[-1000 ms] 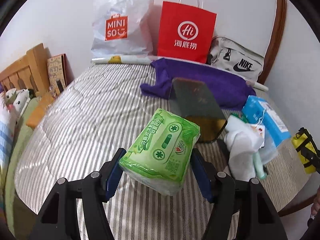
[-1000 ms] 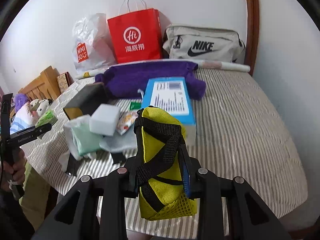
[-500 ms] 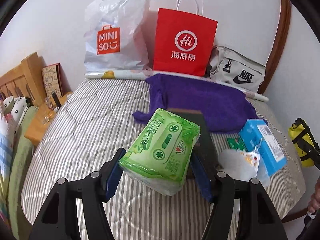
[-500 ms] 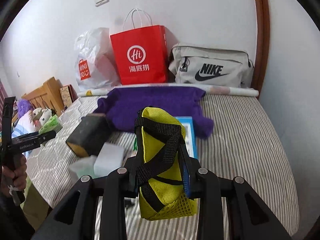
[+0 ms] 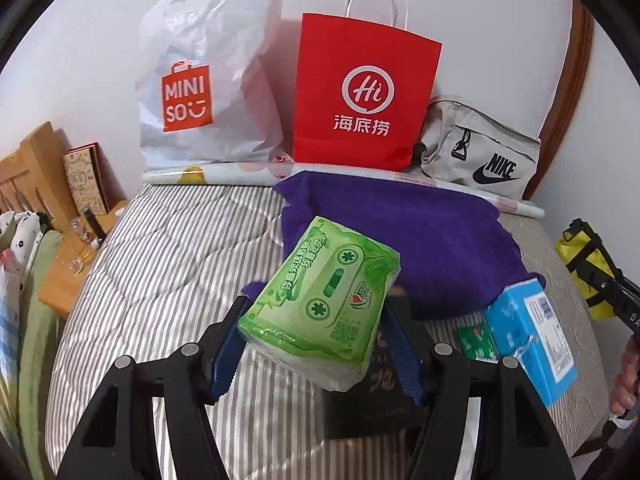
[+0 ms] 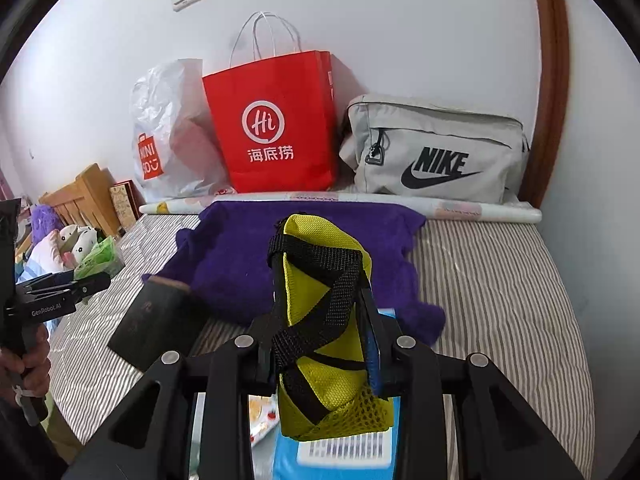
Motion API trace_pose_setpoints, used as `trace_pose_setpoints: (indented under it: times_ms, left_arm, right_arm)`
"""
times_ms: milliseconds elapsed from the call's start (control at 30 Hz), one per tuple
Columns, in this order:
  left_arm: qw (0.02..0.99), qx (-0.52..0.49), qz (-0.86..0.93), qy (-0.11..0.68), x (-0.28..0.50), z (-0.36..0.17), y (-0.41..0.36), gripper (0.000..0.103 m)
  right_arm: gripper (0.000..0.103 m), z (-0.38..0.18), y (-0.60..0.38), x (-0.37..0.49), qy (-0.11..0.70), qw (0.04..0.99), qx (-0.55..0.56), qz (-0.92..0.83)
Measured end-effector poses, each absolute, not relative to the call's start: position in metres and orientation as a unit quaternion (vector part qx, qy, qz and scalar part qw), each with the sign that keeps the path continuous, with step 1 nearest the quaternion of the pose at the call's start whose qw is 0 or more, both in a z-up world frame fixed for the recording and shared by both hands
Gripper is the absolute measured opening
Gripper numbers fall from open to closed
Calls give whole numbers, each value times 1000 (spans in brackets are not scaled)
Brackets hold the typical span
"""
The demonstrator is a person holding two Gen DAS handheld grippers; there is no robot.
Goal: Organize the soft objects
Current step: 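Carry the green pack with the left tool while the right tool carries the yellow bag over the purple towel, then open the left tool over the towel while the right tool releases the yellow bag beside it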
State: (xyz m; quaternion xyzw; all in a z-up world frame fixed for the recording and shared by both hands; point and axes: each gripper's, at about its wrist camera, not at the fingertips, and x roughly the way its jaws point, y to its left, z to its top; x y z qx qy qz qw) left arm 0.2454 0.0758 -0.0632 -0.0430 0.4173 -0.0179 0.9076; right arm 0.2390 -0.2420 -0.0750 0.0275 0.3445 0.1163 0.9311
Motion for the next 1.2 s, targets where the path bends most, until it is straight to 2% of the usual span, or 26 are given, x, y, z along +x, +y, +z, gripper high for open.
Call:
trace_pose_setpoints:
  times_ms: [633, 1200]
  left_arm:
    - [878, -42, -54, 473, 384, -101, 49, 63]
    - [846, -50, -70, 526, 436, -137, 47, 63]
  right_arm:
    - [32, -113, -230, 356, 400, 908, -2, 121]
    - [33, -146, -226, 393, 465, 877, 2, 123]
